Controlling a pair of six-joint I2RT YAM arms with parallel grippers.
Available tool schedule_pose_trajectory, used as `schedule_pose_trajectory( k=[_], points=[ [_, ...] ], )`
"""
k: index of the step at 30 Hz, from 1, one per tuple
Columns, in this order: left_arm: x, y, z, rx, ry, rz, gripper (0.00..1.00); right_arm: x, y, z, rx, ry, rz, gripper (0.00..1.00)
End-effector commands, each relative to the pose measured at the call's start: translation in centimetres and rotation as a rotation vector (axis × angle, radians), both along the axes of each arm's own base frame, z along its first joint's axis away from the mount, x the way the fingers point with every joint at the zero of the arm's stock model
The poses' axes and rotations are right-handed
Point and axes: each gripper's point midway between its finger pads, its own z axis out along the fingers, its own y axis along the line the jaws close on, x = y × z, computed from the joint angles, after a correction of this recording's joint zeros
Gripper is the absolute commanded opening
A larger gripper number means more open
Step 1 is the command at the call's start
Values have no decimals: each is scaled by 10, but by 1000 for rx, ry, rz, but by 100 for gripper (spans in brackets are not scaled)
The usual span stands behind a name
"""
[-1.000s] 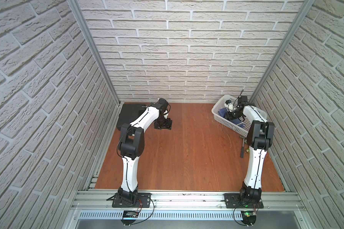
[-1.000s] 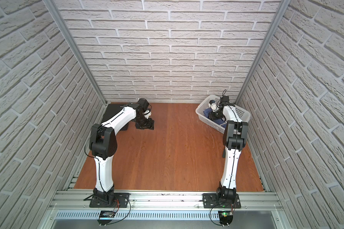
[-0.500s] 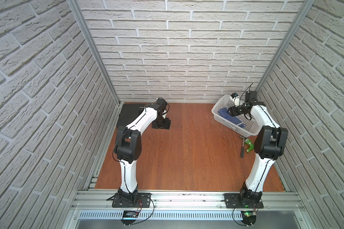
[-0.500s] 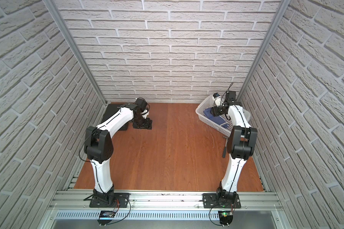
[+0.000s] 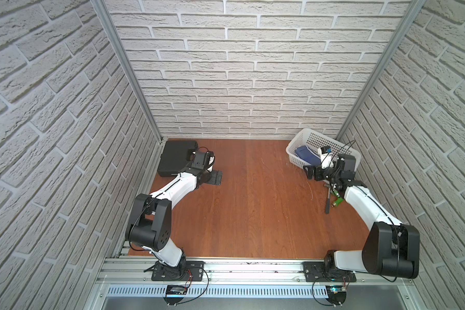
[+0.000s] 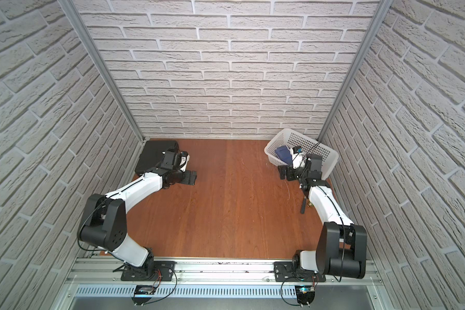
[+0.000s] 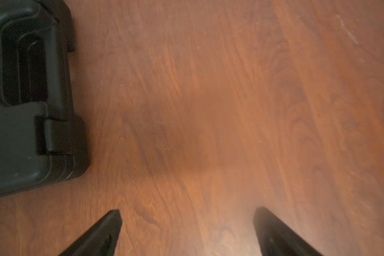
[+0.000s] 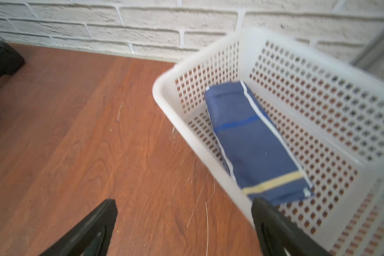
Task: Roll up the pillowcase
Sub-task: Reset both arms
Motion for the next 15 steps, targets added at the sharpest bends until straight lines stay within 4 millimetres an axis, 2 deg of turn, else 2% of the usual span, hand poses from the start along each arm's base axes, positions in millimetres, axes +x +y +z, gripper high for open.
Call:
schedule_pose_trajectory(
  k=[1, 3, 7, 9, 15],
  points=[
    [30, 19, 32, -33, -270, 6, 98, -1, -23, 18, 1, -182, -206, 100],
    [33, 35, 35, -36, -297, 34, 98, -14, -22, 7, -39, -175, -218, 100],
    [33, 50, 39, 23, -345, 38, 98, -42, -12, -17, -81, -184, -169, 100],
    [32, 56, 42, 15, -369, 55, 98, -46, -12, -27, -105, -173, -170, 100],
    [24, 60, 44, 29, -378, 49, 98, -48, -14, -31, -154, -215, -180, 100]
  ],
)
